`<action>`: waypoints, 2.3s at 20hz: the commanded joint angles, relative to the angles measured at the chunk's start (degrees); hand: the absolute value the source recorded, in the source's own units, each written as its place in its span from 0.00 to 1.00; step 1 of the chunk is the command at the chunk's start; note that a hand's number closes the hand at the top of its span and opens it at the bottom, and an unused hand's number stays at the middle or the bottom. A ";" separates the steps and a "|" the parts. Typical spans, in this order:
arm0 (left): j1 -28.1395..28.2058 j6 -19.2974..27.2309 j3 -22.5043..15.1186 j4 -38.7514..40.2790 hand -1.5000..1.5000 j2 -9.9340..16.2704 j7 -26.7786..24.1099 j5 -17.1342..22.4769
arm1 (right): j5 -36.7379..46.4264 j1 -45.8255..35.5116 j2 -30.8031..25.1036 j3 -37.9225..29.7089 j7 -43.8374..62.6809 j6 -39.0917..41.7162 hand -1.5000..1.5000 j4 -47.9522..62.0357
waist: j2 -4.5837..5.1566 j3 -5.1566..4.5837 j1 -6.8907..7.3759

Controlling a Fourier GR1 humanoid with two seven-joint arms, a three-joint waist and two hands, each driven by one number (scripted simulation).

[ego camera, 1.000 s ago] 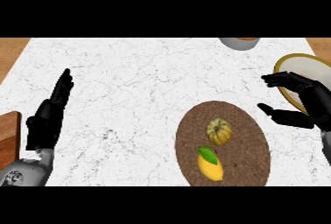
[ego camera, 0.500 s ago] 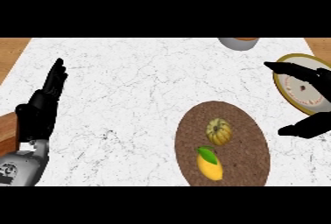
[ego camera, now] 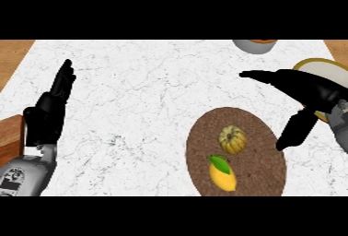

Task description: Pick the squash from the placemat and place it in the bowl

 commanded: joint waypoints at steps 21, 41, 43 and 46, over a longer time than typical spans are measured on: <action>2.93 -2.13 3.16 -2.09 0.50 -3.58 -0.24 -4.04 | 14.91 -1.85 21.40 8.76 16.91 16.53 0.00 13.10 | -0.11 0.14 -1.16; 0.63 -6.96 7.97 -0.83 0.50 -6.11 0.93 -5.73 | 39.04 1.26 28.00 9.13 -6.98 10.99 1.00 27.00 | -0.02 0.15 -0.82; 0.25 -6.77 6.76 -0.83 0.50 -7.36 1.77 -6.92 | 41.15 2.50 27.33 8.67 -9.17 9.47 1.00 27.00 | -0.05 0.15 -1.03; 0.21 -6.79 7.17 -1.33 0.50 -7.51 2.03 -8.08 | 41.90 4.50 26.74 6.61 -10.70 10.12 1.00 24.94 | -0.10 0.14 -1.29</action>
